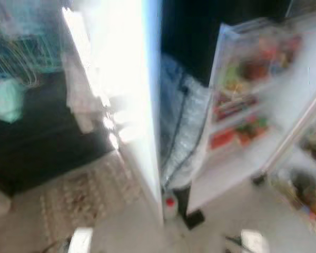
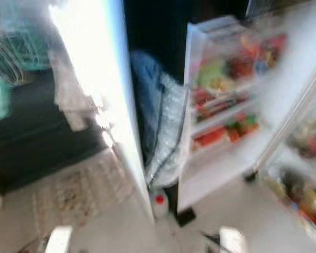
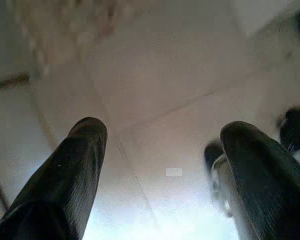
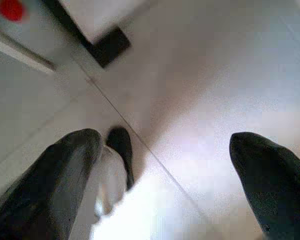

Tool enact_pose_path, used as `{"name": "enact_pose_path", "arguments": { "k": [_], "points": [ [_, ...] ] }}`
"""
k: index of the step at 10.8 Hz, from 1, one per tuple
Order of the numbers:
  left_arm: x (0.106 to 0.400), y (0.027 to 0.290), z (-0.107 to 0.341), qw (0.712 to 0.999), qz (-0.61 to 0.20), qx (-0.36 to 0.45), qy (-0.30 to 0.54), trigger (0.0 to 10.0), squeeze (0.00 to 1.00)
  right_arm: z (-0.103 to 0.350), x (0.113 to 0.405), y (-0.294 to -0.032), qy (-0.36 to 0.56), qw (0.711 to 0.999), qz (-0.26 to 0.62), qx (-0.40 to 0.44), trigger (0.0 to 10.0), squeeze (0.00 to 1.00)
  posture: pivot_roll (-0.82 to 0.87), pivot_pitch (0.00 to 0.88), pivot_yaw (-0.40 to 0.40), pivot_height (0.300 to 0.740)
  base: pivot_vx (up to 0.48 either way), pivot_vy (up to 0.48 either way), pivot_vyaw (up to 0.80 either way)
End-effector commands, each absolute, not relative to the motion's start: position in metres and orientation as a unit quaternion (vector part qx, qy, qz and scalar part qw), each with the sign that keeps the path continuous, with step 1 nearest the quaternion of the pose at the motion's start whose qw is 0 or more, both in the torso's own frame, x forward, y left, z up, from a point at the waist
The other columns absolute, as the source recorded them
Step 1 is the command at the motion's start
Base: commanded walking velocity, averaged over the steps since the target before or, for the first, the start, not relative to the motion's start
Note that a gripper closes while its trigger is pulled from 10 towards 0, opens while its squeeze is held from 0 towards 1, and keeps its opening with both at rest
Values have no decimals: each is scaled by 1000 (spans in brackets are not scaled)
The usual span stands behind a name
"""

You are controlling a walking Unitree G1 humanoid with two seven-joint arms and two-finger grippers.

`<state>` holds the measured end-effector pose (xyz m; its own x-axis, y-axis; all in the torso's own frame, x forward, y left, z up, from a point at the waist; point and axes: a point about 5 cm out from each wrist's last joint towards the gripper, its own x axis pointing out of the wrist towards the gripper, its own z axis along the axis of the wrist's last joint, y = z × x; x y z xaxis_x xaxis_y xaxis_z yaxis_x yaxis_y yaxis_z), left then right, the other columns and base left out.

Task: Restocking fridge

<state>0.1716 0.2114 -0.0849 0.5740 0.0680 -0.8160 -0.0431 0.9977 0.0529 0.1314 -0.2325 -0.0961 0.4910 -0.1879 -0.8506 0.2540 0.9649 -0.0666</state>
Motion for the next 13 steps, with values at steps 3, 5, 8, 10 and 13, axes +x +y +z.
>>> {"name": "enact_pose_path", "arguments": {
  "k": [3, 5, 8, 10, 13],
  "points": [
    [159, 222, -88, 876, 40, 22, 481, 10000, 0, -97, 135, -225, 479, 861, -159, 64, 10000, 0, -140, 0, 118, 740, 0, 139, -744],
    [159, 223, -88, 876, 42, 20, 480, 10000, 0, -97, 136, -224, 478, 863, -150, 60, 10000, 0, -143, 0, 119, 740, 0, 0, -744],
    [159, 223, -88, 876, 46, 16, 479, 10000, 0, -96, 136, -224, 480, 864, -143, 54, 10000, 0, -150, 0, 112, 740, 0, 0, -744],
    [159, 222, -89, 877, 53, 10, 478, 10000, 0, -96, 137, -226, 478, 866, -139, 52, 10000, 0, -152, 0, 107, 740, 0, 0, -741],
    [160, 221, -88, 878, 54, 5, 475, 10000, 0, -95, 139, -225, 468, 871, -140, 55, 10000, 0, -149, 0, 108, 740, 0, 0, -229]
  ]
}}
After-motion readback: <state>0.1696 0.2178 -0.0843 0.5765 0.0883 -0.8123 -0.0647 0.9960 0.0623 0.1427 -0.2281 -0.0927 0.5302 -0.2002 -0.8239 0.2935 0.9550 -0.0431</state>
